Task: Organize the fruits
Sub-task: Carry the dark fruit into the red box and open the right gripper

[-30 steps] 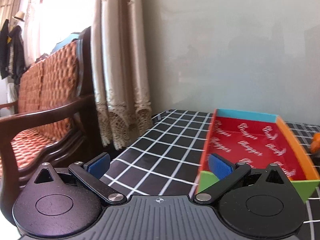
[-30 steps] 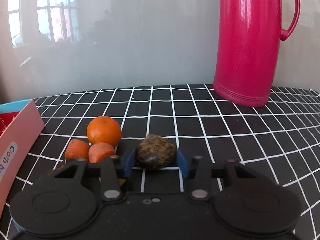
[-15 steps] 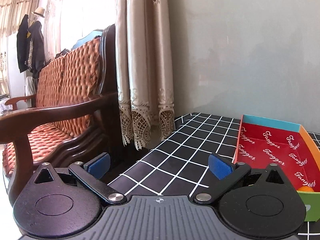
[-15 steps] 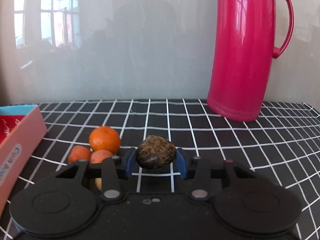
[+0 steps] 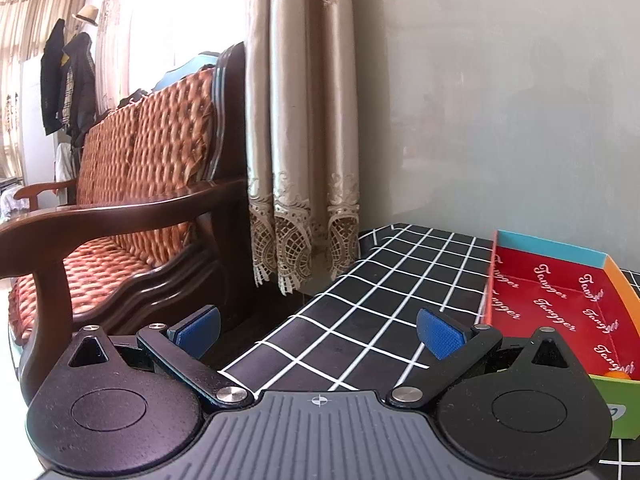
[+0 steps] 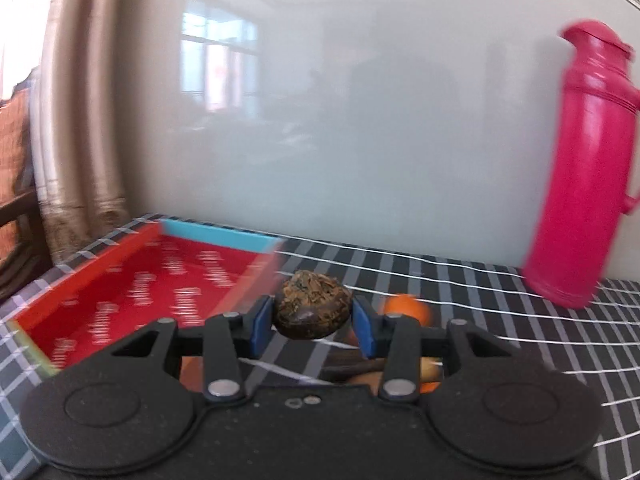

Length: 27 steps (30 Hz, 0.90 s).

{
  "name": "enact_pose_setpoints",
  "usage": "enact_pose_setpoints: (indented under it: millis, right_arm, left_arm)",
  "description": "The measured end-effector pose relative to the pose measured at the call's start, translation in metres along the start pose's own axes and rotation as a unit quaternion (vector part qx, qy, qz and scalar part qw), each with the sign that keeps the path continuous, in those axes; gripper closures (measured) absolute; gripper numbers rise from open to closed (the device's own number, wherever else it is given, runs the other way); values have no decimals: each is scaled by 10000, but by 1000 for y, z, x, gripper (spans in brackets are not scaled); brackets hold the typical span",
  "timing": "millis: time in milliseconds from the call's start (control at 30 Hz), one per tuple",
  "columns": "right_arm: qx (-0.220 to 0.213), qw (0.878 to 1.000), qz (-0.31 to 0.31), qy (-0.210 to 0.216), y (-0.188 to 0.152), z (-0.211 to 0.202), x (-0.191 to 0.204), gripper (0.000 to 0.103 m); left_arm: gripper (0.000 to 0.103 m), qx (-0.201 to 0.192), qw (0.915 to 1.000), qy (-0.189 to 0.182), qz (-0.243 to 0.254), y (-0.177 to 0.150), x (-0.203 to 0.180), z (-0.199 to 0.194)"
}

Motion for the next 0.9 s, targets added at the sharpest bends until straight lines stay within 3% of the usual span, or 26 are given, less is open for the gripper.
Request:
enact_pose_setpoints:
  millis: [333, 433, 500, 567, 733, 800, 900]
  right_arm:
    - [103, 9982, -48, 583, -4, -1, 68, 62]
    - [170, 9976, -205, 632, -8, 7, 80, 60]
    - [116, 9983, -326, 478, -10, 5, 82, 54]
    - [-113, 9989, -291, 360, -9, -6, 76, 24]
    - [-470, 9989, 50, -35, -8, -31, 32, 15]
    - [-597, 9970, 356, -330, -11, -45, 2, 6]
    - [-882, 9883, 851, -904, -16, -71, -52, 4]
  left_arm:
    - [0, 136, 9995, 279, -92, -4, 34, 9]
    - [0, 152, 9994, 279, -154, -4, 40, 9]
    - [0, 149, 9995, 238, -171, -4, 40, 9]
    - [0, 137, 9996, 171, -155, -4, 37, 7]
    - [0, 112, 9998, -127, -83, -3, 20, 0]
    - [0, 62, 9995, -297, 17, -3, 8, -7]
    - [0, -44, 9983, -562, 119, -3, -8, -18]
Point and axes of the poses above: each gripper's, at about its wrist camera, not at the fingertips, and z roughly the way its jaws point, x to its left, y to its top, the point moved 3 cm from there along z, roughly the way its jaws point, and after that the axes turned 1 degree about -y, right-handed, at the moved point
